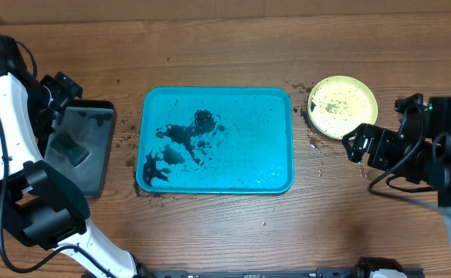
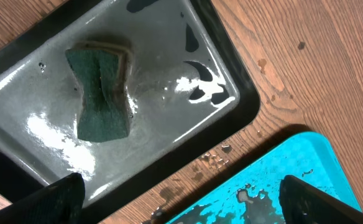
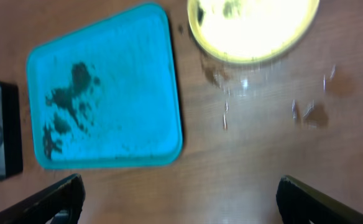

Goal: Clean dirty plates on tray and stack at the side

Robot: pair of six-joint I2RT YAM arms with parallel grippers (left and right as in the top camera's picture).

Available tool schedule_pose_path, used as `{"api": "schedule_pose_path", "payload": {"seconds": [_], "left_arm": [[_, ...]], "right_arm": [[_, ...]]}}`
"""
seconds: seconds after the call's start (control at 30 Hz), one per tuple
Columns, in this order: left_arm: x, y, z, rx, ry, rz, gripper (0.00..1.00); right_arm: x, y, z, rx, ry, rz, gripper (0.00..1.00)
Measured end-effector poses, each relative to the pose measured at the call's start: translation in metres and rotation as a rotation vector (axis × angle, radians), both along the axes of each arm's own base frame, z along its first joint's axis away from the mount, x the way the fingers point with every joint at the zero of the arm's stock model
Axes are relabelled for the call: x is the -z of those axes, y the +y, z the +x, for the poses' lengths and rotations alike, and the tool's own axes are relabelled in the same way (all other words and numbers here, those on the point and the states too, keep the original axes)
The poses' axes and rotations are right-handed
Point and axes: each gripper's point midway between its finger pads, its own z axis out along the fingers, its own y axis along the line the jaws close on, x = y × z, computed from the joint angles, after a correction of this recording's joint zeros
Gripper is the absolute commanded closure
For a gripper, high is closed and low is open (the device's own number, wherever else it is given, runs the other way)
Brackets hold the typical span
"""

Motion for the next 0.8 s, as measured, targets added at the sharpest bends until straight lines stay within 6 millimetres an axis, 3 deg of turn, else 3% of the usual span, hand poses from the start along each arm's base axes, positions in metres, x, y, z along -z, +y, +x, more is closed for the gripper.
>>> {"api": "schedule_pose_path", "payload": {"seconds": [0.07, 0.33, 0.63, 0.8], "left_arm": [[0.000, 0.000, 0.000, 0.000, 0.000, 0.001, 0.00], [0.000, 0.000, 0.000, 0.000, 0.000, 0.000, 0.00], [0.000, 0.000, 0.000, 0.000, 0.000, 0.001, 0.00], [0.000, 0.000, 0.000, 0.000, 0.000, 0.000, 0.00]], "right_arm": [[-0.005, -0.001, 0.003, -0.002, -0.098, -0.013, 0.00], [-0.009, 0.000, -0.018, -0.008, -0.480, -0.045, 0.00], [0.033, 0.000, -0.025, -0.004, -0.735, -0.064, 0.00], [0.041, 0.000, -0.026, -0.002, -0.868, -0.074, 0.00]]}}
